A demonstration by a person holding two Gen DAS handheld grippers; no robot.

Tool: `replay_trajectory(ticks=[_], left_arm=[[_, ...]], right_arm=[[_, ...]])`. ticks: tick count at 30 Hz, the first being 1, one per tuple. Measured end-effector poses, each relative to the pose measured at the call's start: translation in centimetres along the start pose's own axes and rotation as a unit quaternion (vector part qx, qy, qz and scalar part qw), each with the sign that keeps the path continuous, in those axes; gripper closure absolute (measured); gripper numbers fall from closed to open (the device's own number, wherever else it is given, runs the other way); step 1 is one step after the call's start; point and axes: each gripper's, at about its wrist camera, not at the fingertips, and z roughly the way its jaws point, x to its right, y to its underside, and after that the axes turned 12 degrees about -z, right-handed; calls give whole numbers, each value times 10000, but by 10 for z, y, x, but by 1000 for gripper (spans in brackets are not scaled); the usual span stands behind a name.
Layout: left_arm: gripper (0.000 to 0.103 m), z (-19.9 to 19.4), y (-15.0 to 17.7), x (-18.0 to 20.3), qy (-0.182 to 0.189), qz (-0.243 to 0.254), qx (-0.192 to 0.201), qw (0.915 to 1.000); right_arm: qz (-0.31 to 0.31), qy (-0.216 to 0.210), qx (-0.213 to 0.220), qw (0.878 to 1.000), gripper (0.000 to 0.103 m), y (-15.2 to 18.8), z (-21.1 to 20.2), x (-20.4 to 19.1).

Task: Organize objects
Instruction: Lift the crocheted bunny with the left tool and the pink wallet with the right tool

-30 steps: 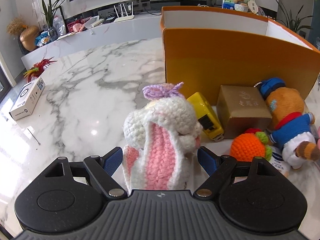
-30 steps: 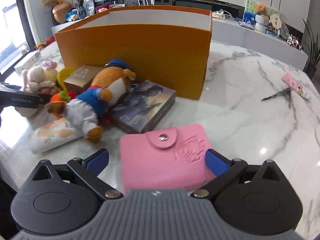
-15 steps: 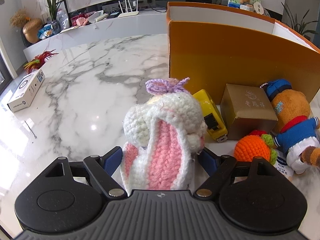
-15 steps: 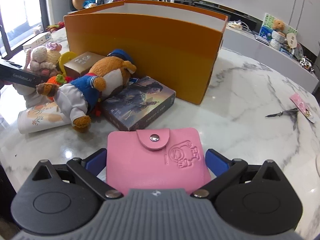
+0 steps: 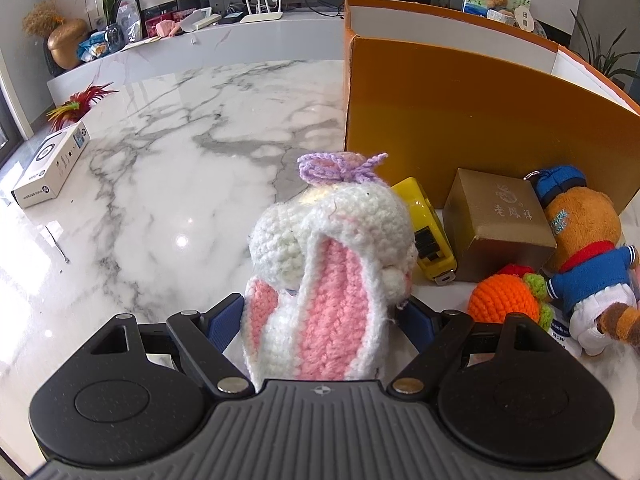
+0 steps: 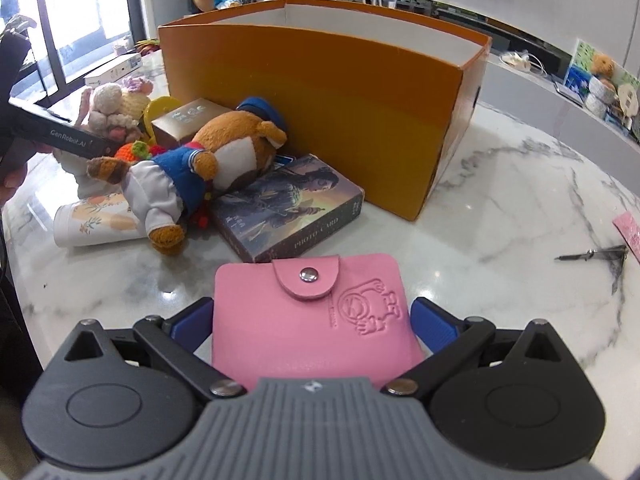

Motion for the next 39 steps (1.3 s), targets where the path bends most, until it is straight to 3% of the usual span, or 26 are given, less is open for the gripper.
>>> replay_trajectory(ticks=[8, 12, 15, 18, 22, 28, 31, 33, 36, 39], left_arm=[[6, 0, -1, 0, 1, -70, -31, 10000], [6, 0, -1, 0, 2, -69, -35, 10000], [6, -1, -1, -1, 5, -72, -50, 10000], [6, -1, -1, -1, -1, -77, -53, 10000], [6, 0, -2, 1, -47, -134, -107, 9998], [6, 0, -2, 1, -15, -133, -111, 9998], [6, 0, -2, 0, -3, -124, -103, 9999], [6, 0, -1, 0, 3, -122, -86, 9999], [6, -1, 0, 0, 12, -122, -47, 9999], [5, 0, 0, 0, 7, -142, -29, 9999]], right_arm=[[85, 117, -38, 9999, 1, 2, 5, -3], [-179, 120, -76, 9997, 1, 2, 2, -6], [-594, -22, -290, 9978, 1, 5, -7, -8], [-640, 155, -535, 9964, 1, 13, -21, -5], [-634, 145, -63, 9979, 1, 19, -42, -7], [-712, -31, -175, 9973, 1, 16, -37, -22], [-1250, 341, -347, 9910, 1, 12, -28, -37], [-1147, 438, -409, 9916, 1, 9, -24, -37], [-528, 87, -376, 9979, 1, 12, -18, -21], [-379, 35, -262, 9989, 1, 13, -15, -16]])
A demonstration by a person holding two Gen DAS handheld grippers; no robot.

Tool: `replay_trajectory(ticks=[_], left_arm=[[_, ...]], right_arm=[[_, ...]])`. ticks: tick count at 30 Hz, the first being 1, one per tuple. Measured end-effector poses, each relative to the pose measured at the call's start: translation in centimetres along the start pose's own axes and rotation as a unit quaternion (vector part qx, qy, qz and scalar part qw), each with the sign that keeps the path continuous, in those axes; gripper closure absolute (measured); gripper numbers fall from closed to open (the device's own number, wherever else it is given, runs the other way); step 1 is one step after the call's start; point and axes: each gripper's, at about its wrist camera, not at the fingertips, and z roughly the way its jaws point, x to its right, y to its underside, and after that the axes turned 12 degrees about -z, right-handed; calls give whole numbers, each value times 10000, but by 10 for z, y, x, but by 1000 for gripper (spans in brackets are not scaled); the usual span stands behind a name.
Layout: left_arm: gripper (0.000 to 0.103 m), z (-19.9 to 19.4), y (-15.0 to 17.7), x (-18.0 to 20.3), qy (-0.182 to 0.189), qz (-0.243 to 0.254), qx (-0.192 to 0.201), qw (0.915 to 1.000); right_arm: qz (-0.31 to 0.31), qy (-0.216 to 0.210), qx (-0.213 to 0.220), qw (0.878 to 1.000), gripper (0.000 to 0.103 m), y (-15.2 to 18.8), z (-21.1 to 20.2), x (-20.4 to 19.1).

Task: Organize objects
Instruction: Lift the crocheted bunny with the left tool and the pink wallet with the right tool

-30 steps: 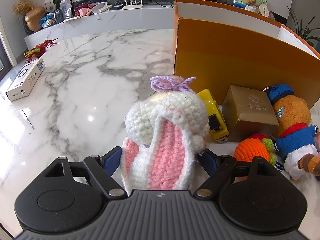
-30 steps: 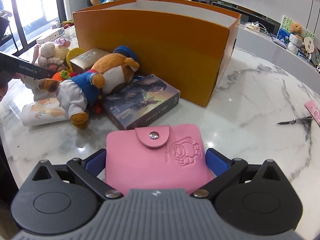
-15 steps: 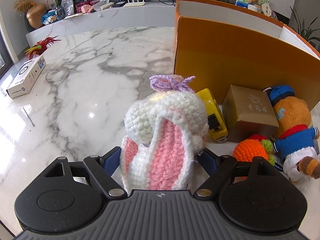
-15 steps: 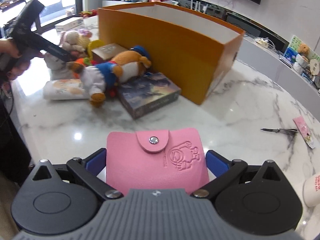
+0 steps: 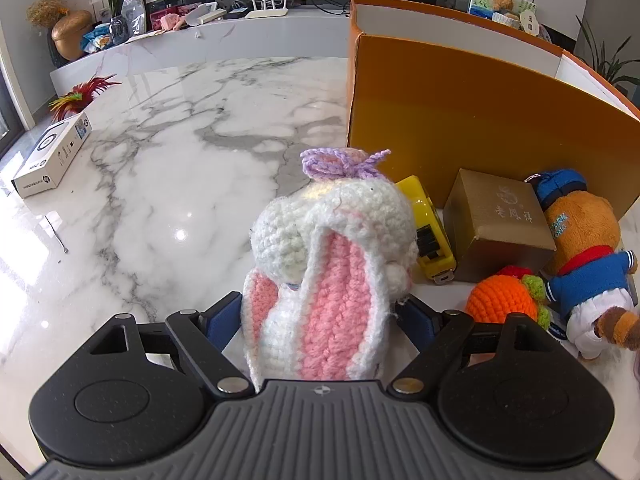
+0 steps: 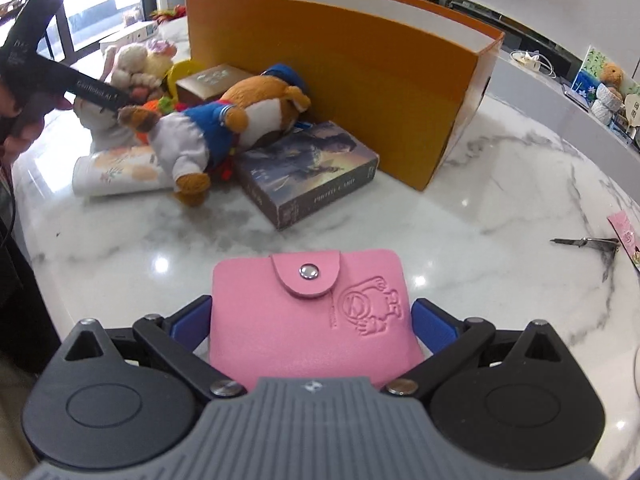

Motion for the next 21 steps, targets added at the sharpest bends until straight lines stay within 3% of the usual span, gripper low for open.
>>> replay_trajectory(ticks=[5, 17, 19, 20, 21], left_arm=[[4, 0, 0, 0, 10, -10, 10, 10000], [5, -1, 1, -1, 56, 26, 37, 10000], [22, -3, 0, -3, -21, -43, 95, 9999], [36, -5, -1, -4, -24, -73, 105, 9999], [41, -6, -2, -5, -27, -85, 104, 9999]], right_arm=[[472, -72, 96, 9988, 1, 1, 5, 4], [463, -12, 26, 9989, 1, -3, 5, 2], [447, -29, -19, 9990, 1, -5, 6, 3], [434, -50, -70, 9990, 1, -6, 7, 4], [409, -74, -131, 9990, 1, -8, 7, 5]])
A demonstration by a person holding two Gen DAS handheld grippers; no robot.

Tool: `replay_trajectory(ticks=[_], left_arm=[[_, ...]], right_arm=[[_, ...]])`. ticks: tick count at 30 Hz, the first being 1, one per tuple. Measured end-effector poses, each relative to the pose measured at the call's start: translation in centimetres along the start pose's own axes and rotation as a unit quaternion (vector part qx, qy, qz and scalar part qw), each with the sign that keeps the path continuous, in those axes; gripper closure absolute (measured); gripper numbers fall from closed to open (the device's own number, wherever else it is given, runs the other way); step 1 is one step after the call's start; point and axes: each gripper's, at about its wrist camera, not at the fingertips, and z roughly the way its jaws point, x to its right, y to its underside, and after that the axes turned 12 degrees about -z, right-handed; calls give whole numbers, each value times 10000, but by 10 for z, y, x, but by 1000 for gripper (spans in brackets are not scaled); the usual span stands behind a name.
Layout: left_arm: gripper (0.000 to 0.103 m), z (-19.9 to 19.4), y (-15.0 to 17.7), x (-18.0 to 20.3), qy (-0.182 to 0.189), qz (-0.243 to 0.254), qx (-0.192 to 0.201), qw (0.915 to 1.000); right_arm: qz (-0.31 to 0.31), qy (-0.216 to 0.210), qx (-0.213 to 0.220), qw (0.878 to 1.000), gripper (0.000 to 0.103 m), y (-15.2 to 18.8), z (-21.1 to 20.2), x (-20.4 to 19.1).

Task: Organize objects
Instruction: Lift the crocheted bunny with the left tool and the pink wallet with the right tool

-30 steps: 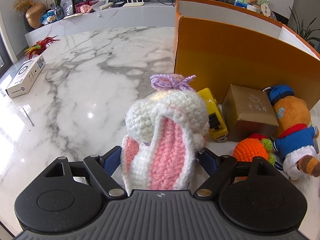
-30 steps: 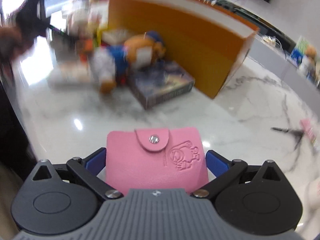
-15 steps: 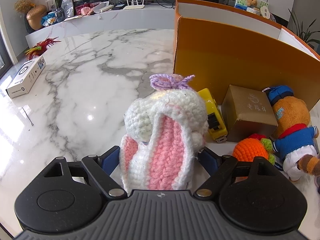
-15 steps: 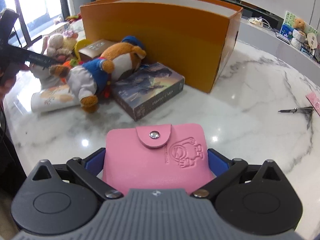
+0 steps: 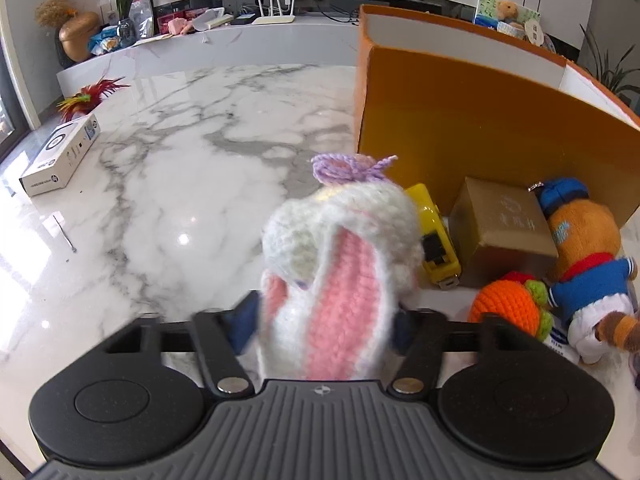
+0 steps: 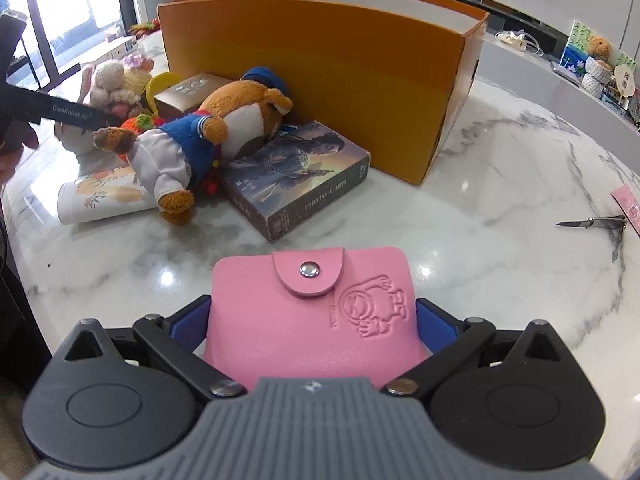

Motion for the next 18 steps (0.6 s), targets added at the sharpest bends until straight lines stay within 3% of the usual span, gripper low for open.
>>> replay_trajectory(ticks=[7, 18], left_arm=[[46, -1, -1, -2, -13, -82, 15, 10000], [47, -13, -5, -9, 65, -207, 176, 9996]], right_arm=[[-85, 116, -66, 9999, 1, -4, -2, -4], [274, 65, 310, 9991, 1, -8, -16, 0]])
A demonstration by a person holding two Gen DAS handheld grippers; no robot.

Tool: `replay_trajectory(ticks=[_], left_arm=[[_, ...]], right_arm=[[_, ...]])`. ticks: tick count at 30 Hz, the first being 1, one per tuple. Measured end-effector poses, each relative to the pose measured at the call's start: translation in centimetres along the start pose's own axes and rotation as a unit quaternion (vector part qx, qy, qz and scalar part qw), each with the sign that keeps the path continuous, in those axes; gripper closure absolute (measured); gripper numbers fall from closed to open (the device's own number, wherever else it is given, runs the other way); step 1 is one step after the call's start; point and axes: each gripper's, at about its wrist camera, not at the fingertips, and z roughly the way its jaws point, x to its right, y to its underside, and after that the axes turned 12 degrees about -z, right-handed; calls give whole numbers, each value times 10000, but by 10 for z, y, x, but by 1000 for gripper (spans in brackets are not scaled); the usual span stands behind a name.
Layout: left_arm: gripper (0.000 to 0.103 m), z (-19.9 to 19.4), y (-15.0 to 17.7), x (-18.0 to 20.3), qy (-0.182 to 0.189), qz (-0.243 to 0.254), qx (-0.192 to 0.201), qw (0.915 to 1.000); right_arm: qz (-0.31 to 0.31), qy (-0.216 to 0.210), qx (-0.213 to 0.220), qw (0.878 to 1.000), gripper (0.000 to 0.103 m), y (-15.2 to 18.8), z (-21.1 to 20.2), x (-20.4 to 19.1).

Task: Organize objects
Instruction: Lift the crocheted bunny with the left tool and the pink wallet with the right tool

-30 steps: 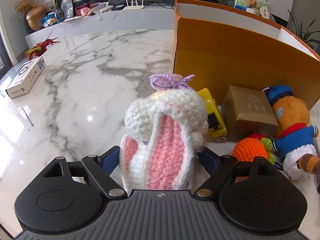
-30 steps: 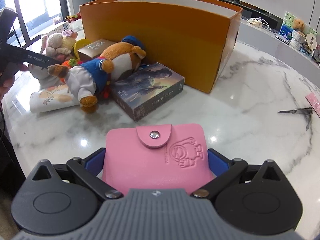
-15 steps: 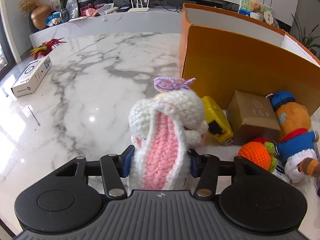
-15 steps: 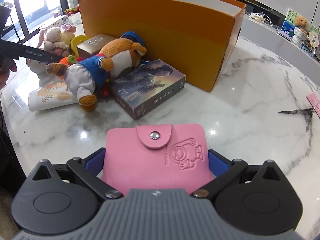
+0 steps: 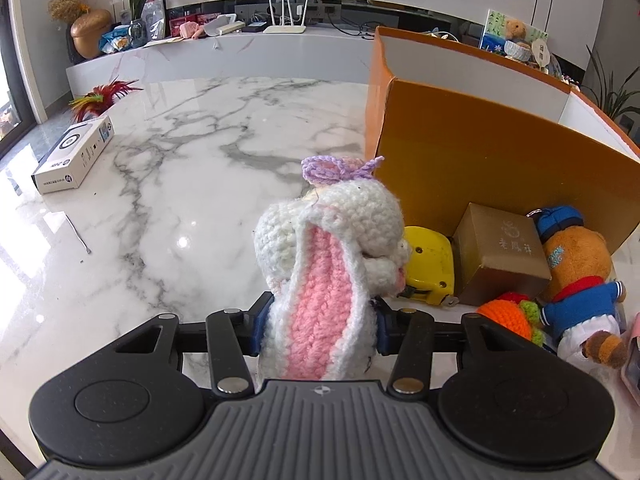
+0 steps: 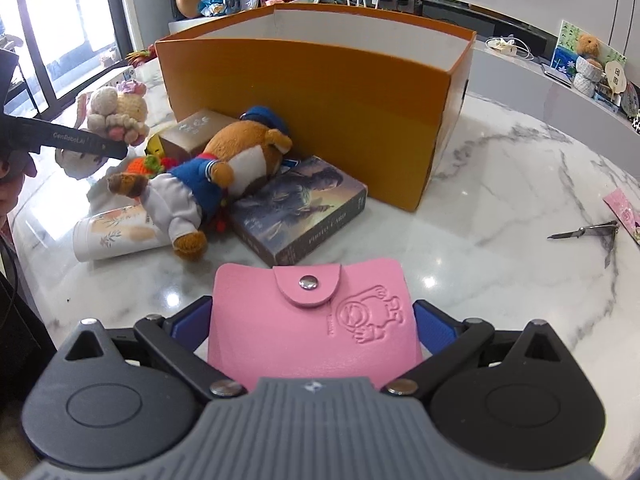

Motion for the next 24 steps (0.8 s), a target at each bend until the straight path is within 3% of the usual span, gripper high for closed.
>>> replay_trajectory(ticks=[10, 24], left_arm=[[47, -7, -3, -5, 84, -144, 27, 9999], [47, -33, -2, 3, 82, 15, 165, 9998]], right_arm=[[39, 53, -5, 10000, 2, 0, -1, 1], [3, 99, 165, 9998, 2, -5, -18, -9]])
